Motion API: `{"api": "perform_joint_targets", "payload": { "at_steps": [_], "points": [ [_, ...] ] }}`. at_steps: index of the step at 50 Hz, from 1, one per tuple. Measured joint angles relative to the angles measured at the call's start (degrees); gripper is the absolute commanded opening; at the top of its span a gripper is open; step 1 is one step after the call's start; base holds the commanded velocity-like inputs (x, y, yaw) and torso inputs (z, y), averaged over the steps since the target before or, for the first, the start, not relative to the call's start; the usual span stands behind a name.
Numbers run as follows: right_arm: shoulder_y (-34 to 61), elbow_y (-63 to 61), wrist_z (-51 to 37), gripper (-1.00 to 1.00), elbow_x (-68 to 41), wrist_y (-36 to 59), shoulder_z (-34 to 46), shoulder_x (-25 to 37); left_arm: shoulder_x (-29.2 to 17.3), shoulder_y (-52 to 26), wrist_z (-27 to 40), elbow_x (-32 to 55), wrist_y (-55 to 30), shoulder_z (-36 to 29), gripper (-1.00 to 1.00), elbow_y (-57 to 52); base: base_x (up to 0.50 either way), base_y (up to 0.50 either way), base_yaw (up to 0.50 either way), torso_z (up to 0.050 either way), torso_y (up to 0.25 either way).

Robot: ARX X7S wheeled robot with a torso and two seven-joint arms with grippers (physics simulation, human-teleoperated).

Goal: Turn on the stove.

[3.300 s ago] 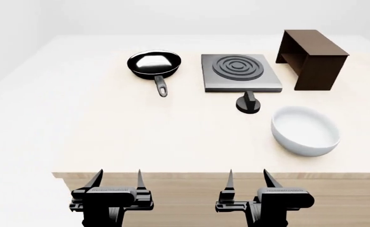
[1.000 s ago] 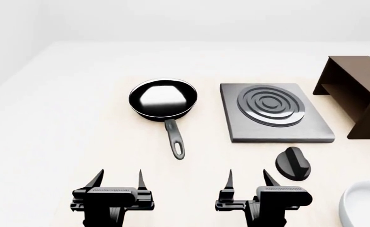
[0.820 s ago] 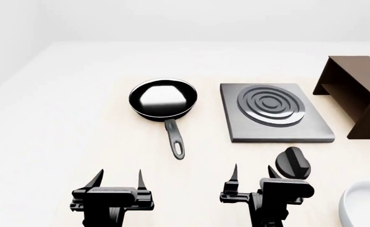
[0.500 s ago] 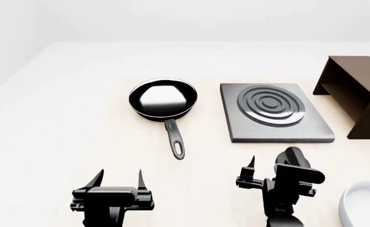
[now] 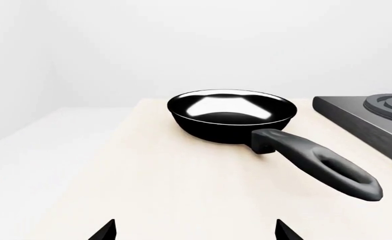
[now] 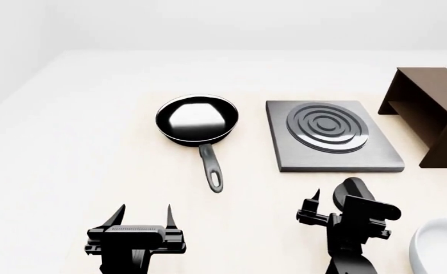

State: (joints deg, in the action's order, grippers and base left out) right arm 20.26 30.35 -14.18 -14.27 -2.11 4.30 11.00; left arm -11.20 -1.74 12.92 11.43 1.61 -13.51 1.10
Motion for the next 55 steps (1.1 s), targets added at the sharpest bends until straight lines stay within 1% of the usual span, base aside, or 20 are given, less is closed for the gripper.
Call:
{"api": "perform_joint_targets", "payload": {
  "at_steps": [15,38,55],
  "points": [
    [0.67,1.88,0.51,1.00,-0.35,-1.17,0.01,0.05,-0.25,-0.07,0.38,0.28,0.24,-0.41,1.00,0.18,0.00,0.00,0.00,0.000,0.000],
    [-0.95,1.19,-0.58,1.00,-1.36,-0.96,-0.70,1.09,-0.70,-0.22,0.83,0.87,0.39,-0.96,1.00,0.28,0.00,0.00,0.00,0.000,0.000],
    [0.06,0.34,-1.15,1.00,-1.43,0.01,-0.12,1.06,-0.97,-0.41,1.16,1.17,0.51,-1.40,1.00,0.49,0.00,0.00,0.00,0.000,0.000]
  ]
}}
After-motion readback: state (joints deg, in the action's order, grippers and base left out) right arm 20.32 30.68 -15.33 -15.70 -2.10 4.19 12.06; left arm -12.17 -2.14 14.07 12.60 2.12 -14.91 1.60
